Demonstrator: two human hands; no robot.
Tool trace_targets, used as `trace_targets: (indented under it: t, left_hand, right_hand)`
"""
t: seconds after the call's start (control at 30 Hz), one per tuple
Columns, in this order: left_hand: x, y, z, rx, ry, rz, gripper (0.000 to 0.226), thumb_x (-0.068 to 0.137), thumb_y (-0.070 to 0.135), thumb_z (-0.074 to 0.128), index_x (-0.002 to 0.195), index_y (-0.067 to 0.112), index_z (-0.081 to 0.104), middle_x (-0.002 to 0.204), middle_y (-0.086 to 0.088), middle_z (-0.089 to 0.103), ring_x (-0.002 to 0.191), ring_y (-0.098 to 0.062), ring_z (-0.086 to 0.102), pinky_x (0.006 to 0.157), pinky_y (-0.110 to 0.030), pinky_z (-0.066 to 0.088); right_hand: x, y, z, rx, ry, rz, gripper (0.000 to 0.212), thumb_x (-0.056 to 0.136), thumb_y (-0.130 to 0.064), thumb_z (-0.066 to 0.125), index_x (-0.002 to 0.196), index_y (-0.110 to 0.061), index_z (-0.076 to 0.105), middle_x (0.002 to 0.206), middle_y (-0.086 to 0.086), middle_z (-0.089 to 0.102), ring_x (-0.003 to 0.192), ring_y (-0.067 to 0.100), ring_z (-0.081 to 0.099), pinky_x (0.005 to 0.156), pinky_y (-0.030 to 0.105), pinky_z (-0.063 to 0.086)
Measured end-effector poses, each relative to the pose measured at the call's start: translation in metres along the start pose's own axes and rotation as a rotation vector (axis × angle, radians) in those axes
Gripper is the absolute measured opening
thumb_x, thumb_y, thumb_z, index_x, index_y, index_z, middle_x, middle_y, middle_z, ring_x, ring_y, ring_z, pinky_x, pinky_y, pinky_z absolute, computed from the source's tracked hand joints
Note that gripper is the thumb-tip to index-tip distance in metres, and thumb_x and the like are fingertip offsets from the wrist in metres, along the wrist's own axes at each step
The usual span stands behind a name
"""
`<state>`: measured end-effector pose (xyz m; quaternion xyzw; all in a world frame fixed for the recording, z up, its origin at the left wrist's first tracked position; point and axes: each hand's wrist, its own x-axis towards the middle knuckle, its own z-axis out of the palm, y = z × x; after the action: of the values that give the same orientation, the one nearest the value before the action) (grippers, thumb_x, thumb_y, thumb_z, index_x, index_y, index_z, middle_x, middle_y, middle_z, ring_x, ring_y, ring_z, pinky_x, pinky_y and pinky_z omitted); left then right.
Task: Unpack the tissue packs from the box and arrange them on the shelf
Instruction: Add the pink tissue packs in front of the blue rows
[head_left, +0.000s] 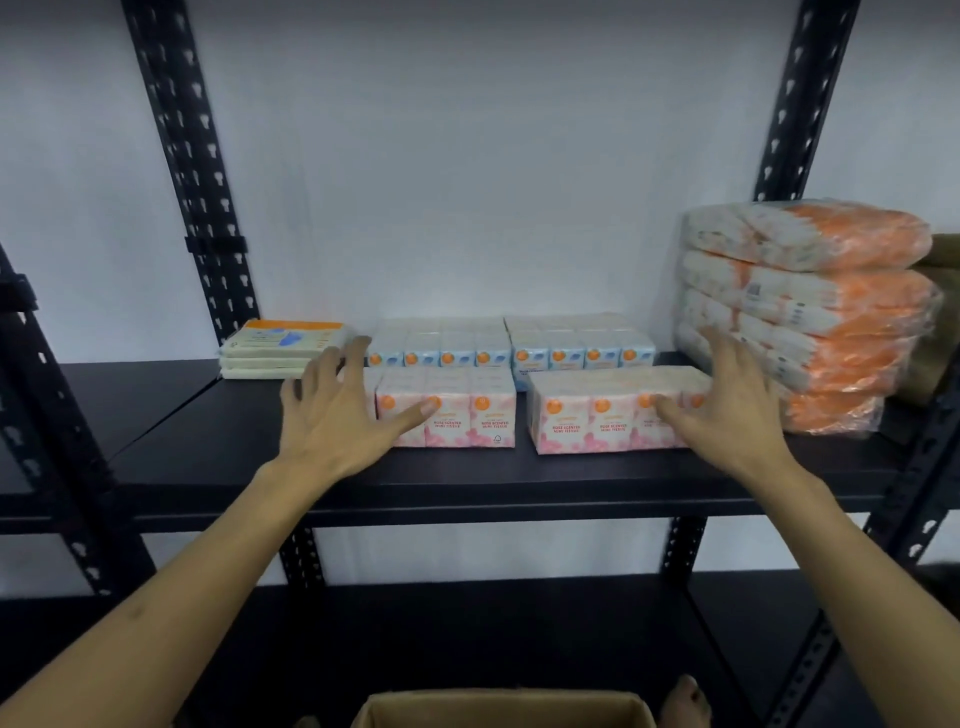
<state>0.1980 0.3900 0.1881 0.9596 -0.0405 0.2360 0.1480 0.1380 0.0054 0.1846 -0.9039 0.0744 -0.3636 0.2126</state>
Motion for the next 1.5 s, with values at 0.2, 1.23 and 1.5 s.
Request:
trace_targets:
  t: [0.2,1.23,1.5]
  left_hand:
    - [0.006,0.039,0.026,0.171,-0.174,0.182,0.102,0.072,0.097,0.038,0.157,0.047,0.011,0.170,-0.004,0.011,0.155,-0.035,0.006,0.121,-0.066,0.005]
    - [0.065,0.039,0.089,0.190,-0.013,0.230,0.093,0.076,0.091,0.043,0.155,0.044,0.024,0.165,0.001,0.022,0.149,-0.042,0.014,0.115,-0.072,0.002]
    - [0.062,0.040,0.091,0.180,0.039,0.229,0.095,0.075,0.092,0.043,0.154,0.041,0.029,0.163,0.000,0.028,0.149,-0.041,0.018,0.115,-0.071,0.002]
  right_hand:
    - [0.001,-0.026,0.038,-0.319,-0.400,-0.170,0.092,0.081,-0.080,0.054,0.156,-0.044,0.015,0.167,0.002,0.015,0.154,0.027,0.008,0.120,0.063,0.003]
    - [0.054,-0.002,0.117,-0.208,-0.240,-0.276,0.096,0.067,-0.087,0.032,0.149,-0.038,0.035,0.151,0.000,0.037,0.145,0.027,0.022,0.116,0.062,0.002]
    - [0.051,-0.003,0.117,-0.218,-0.192,-0.286,0.090,0.071,-0.084,0.037,0.147,-0.037,0.039,0.151,0.000,0.040,0.144,0.028,0.025,0.117,0.064,0.004]
